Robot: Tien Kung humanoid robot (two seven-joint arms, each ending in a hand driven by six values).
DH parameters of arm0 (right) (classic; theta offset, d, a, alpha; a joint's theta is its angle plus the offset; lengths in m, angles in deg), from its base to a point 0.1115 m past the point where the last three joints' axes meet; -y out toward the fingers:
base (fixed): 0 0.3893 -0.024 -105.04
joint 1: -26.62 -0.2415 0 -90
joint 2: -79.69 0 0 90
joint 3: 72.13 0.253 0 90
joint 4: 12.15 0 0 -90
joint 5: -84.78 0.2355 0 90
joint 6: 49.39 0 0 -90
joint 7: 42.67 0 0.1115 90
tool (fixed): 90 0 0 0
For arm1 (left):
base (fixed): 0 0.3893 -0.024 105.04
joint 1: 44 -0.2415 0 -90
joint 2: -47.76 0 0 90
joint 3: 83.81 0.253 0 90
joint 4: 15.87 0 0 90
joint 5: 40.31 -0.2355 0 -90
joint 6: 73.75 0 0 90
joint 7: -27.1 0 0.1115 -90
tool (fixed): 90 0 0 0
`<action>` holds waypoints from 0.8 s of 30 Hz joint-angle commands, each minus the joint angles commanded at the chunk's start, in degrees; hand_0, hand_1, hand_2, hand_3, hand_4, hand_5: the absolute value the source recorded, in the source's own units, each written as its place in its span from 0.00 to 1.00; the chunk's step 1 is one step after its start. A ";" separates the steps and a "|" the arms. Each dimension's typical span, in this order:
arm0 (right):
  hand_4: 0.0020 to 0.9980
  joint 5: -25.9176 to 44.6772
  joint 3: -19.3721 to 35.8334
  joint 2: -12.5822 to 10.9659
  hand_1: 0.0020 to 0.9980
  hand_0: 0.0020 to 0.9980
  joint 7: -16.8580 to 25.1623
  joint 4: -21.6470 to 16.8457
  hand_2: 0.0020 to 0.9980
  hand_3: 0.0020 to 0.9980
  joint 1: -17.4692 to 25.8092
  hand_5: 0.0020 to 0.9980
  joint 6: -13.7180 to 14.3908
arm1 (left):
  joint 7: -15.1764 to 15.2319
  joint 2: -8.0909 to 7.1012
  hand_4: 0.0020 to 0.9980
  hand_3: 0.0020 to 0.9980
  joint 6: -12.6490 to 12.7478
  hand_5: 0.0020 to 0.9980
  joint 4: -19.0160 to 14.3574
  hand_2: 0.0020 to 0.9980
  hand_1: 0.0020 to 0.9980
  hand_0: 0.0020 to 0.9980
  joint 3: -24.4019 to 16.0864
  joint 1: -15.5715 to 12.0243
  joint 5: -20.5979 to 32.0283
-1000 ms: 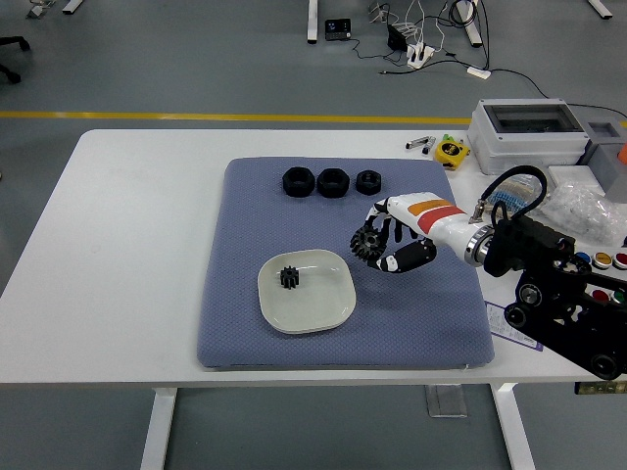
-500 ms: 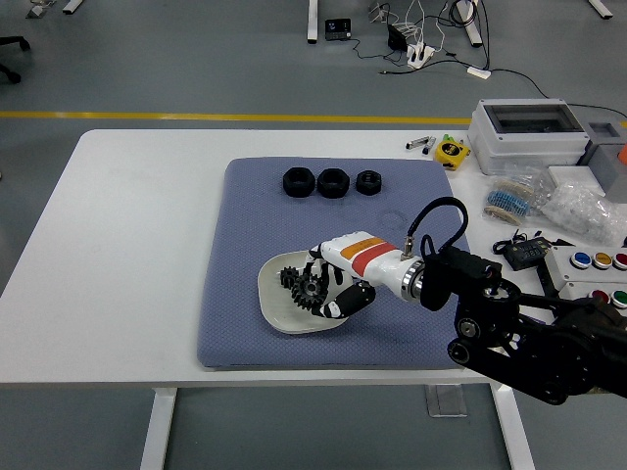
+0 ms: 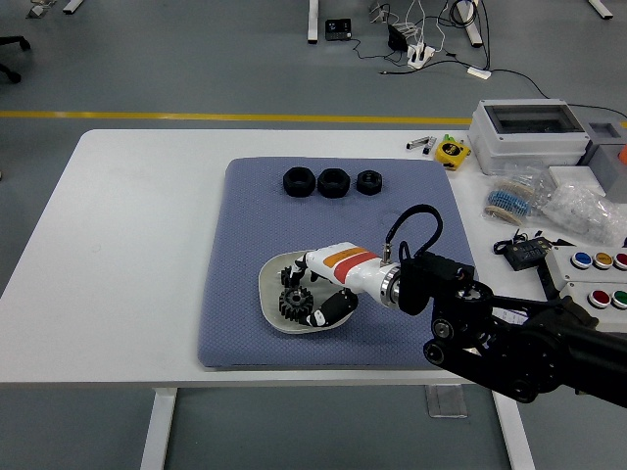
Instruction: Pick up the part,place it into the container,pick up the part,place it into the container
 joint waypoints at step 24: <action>0.82 26.66 15.68 -7.26 0.66 0.55 12.32 -9.89 0.73 0.61 9.86 0.30 5.77 | 0.28 0.25 0.61 0.56 0.14 0.68 0.00 0.63 0.62 0.71 1.01 0.57 0.43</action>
